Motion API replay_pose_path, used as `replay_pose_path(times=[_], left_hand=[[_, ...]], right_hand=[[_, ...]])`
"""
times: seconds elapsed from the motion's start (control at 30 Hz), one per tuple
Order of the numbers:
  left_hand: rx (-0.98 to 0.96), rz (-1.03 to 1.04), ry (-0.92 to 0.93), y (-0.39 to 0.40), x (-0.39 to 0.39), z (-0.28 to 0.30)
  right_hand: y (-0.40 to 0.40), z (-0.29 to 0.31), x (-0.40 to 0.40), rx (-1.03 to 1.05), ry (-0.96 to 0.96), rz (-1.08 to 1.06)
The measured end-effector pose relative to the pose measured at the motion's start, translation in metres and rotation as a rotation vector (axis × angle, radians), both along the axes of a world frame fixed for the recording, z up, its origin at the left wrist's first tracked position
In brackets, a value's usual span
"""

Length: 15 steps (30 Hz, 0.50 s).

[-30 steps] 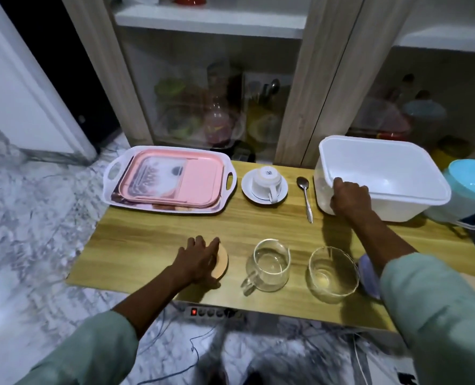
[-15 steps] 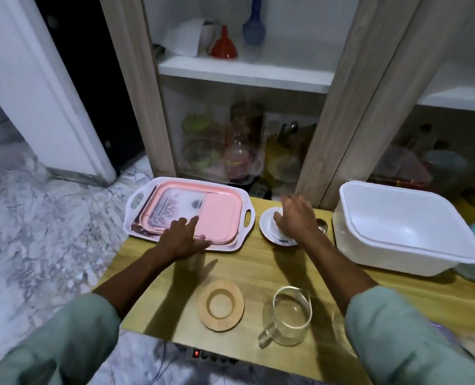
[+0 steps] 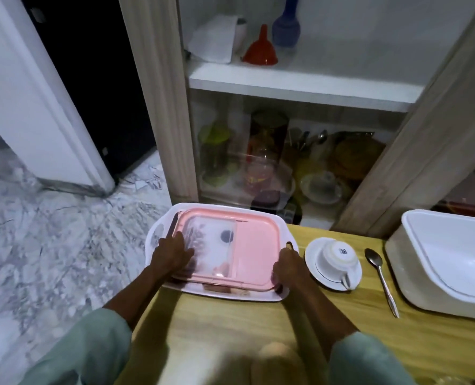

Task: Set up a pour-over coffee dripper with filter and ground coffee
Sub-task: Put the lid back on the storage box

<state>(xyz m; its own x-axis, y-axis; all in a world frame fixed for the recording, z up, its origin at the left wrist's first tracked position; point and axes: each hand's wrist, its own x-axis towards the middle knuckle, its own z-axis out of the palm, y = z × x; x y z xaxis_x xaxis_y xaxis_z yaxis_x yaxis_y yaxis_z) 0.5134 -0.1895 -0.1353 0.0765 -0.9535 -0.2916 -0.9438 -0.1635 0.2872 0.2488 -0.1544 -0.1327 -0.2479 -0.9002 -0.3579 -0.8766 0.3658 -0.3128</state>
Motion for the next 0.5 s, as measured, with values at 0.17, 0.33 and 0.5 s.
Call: replay_pose_path(times=[0.17,0.33,0.5], left_hand=[[-0.074,0.131,0.170,-0.007,0.007,-0.006],[-0.167,0.281,0.331,0.004,0.002,0.016],[-0.279,0.550,0.998,0.029,-0.012,0.076]], right_hand=[[0.003,-0.014,0.006,0.039,0.001,-0.054],[0.013,0.004,-0.004,-0.140,-0.111,-0.114],[0.026,0.054,-0.029,-0.518,-0.354,-0.189]])
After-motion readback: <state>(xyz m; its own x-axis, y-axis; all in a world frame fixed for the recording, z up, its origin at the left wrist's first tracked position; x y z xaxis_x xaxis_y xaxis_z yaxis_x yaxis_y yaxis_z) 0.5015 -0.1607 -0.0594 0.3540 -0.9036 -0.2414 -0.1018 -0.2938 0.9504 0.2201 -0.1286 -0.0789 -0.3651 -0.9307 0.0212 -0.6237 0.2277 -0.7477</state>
